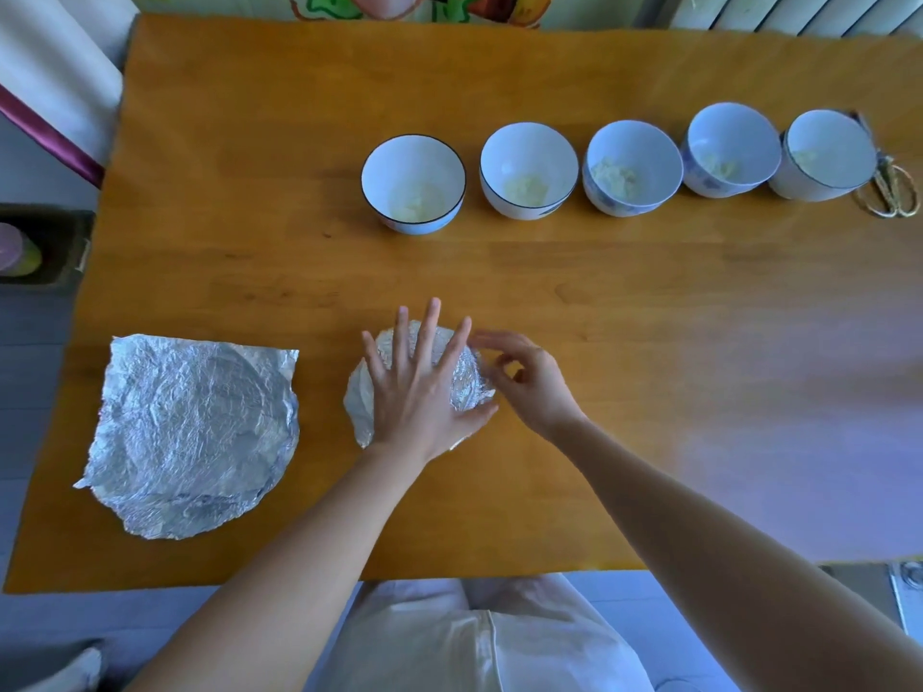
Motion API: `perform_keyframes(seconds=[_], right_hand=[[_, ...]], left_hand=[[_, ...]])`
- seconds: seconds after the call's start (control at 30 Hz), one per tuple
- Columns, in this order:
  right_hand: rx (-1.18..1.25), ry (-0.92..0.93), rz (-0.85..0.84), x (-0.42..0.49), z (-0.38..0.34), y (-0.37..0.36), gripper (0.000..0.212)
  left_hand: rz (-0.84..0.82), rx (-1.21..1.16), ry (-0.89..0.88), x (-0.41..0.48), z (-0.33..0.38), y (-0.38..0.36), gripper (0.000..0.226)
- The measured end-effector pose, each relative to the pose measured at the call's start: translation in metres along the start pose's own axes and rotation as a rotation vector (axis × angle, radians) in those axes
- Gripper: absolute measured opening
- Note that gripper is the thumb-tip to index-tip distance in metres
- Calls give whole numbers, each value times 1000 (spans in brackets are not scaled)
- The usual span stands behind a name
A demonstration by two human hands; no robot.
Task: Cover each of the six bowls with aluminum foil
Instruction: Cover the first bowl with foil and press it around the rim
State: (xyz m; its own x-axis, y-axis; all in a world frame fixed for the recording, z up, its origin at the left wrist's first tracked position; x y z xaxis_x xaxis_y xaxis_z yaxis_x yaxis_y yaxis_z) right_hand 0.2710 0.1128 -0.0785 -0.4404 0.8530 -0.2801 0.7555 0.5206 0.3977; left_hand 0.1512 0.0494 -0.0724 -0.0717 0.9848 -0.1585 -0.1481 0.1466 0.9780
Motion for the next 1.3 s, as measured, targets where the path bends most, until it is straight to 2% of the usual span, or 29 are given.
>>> perform_keyframes(seconds=[0.13, 0.27, 0.37, 0.57, 0.67, 0.93, 1.13, 1.3], right_hand=[[-8, -68, -6, 3, 7, -9, 35], [67, -132, 12, 6, 18, -6, 21], [121, -173, -31, 10, 22, -5, 9], [229, -291, -152, 12, 34, -12, 1], [186, -293, -179, 19, 29, -10, 8], [182, -240, -87, 9, 24, -4, 14], [221, -210, -285, -9, 24, -11, 38], [242, -177, -293, -11, 23, -10, 34]], left_hand=[[15, 32, 37, -2, -8, -4, 93], [34, 21, 18, -1, -5, -2, 90], [27, 23, 15, -1, -6, -2, 88], [45, 13, -1, -1, -4, -1, 74], [34, 21, 10, -2, -4, -1, 75], [18, 20, 24, -1, -3, -1, 77], [10, 22, 27, -1, -4, -1, 81], [20, 9, -2, -2, -2, 3, 73]])
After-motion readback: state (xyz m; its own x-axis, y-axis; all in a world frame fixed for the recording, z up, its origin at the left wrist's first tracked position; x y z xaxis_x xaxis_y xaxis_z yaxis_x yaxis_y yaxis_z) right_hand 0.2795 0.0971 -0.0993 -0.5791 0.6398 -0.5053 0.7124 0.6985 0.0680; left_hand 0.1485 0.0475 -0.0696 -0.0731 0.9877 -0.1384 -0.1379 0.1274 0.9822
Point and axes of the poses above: each hand's wrist, its own x-axis towards the middle knuckle, its own y-axis out of the back of the hand, z = x × y, the point moved 9 cm from there along x, towards the middle knuckle, and after that the axes turned 5 degrees about -y, right-handed, at the moved point
